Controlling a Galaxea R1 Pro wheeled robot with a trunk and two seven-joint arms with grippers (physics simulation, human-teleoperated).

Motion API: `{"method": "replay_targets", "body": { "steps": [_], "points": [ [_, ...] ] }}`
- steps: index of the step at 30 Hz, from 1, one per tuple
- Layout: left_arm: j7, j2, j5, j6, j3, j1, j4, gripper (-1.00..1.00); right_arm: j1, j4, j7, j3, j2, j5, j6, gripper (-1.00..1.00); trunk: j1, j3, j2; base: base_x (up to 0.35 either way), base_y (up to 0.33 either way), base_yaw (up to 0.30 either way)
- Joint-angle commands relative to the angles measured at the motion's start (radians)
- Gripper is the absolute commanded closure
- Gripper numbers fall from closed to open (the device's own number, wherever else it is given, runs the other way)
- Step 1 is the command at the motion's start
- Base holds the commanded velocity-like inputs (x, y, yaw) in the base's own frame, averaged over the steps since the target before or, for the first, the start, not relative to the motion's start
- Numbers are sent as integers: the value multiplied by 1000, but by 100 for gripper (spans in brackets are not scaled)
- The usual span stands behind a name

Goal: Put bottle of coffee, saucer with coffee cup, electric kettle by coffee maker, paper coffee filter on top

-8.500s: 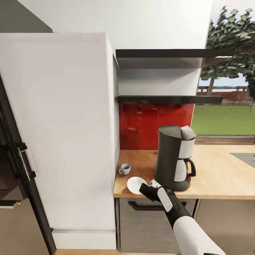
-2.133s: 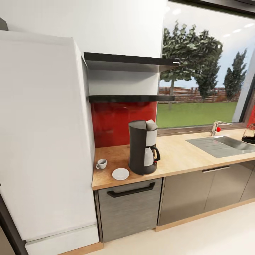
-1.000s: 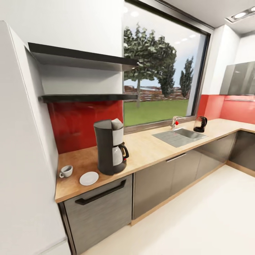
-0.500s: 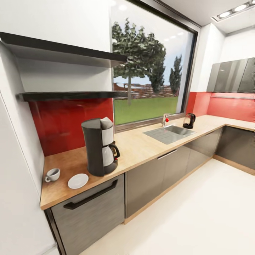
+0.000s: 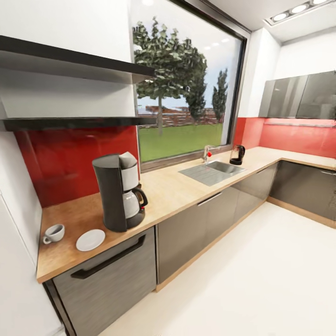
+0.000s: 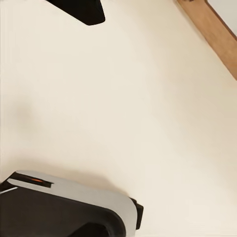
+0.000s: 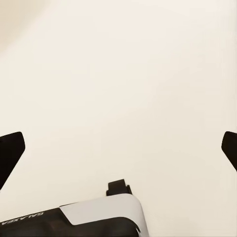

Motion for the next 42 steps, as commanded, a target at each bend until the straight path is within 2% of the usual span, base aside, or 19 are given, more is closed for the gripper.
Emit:
{"method": "replay_targets", "body": {
  "steps": [1,19,27,42],
  "points": [
    [-5,-1,4,-3,7,0,-2,-100,-1,1,0,-3,0,-2,-4,-100,0,-3,-1,0,0,-155],
    [-10,-7,6,-6,7,0,-3,-100,-1,0,0,-3,1,-3,-4,-100,0,-30,-1,32,-11,-151],
    [-10,-12,5,-6,7,0,-3,-100,-1,1,33,-3,1,-2,-4,-100,0,-42,-1,214,-152,-158],
    [-11,-11,6,-6,7,0,-3,-100,-1,1,34,-3,1,-2,-4,-100,0,-64,-1,238,-172,-168]
  ]
}}
